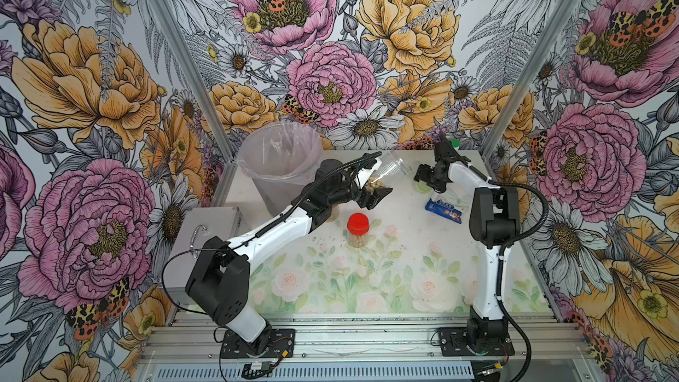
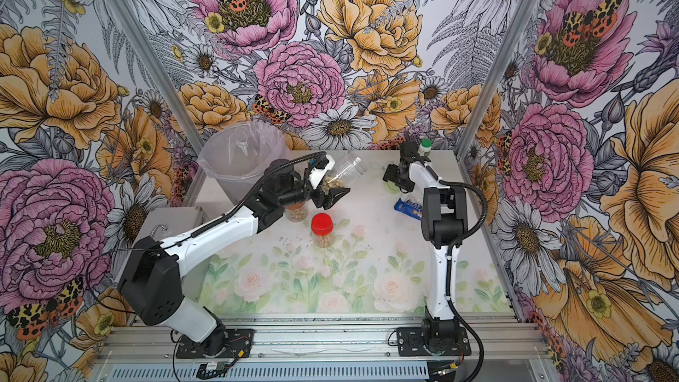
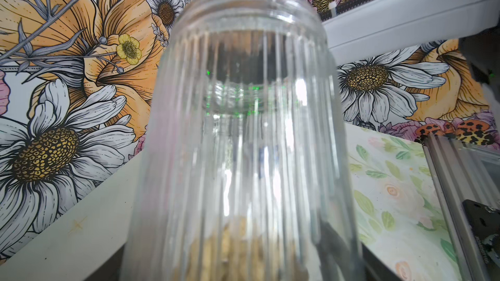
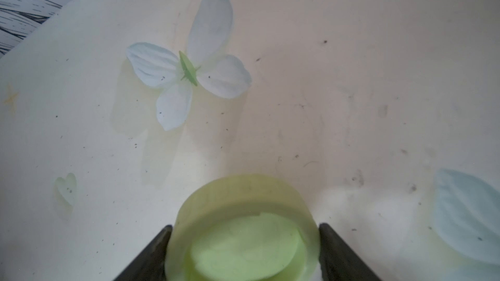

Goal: Empty moldy peanuts from jars
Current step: Place the lid at the center of the board.

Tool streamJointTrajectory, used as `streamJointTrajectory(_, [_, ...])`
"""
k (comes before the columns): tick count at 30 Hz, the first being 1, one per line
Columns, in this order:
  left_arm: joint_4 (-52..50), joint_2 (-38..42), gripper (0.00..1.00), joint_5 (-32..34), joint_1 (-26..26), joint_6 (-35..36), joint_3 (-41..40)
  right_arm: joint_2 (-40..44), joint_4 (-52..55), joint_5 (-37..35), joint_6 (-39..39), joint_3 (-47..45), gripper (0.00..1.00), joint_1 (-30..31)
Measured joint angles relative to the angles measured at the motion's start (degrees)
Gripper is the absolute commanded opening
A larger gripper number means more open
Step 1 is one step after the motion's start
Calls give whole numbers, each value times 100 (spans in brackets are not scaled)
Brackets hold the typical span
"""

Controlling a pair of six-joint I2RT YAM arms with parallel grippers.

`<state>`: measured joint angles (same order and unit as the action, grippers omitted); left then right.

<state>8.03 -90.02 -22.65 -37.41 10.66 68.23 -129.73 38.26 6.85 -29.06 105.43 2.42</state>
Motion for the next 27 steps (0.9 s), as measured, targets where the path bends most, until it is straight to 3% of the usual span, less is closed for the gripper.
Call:
streamJointTrajectory(11, [221,83,5,470,-131,24,-278,-332,400,-376,-140,455,68,98])
streamJointTrajectory(27, [931,245,5,684,-28,-129,-688,-415,612,-507,-138,597,88,118])
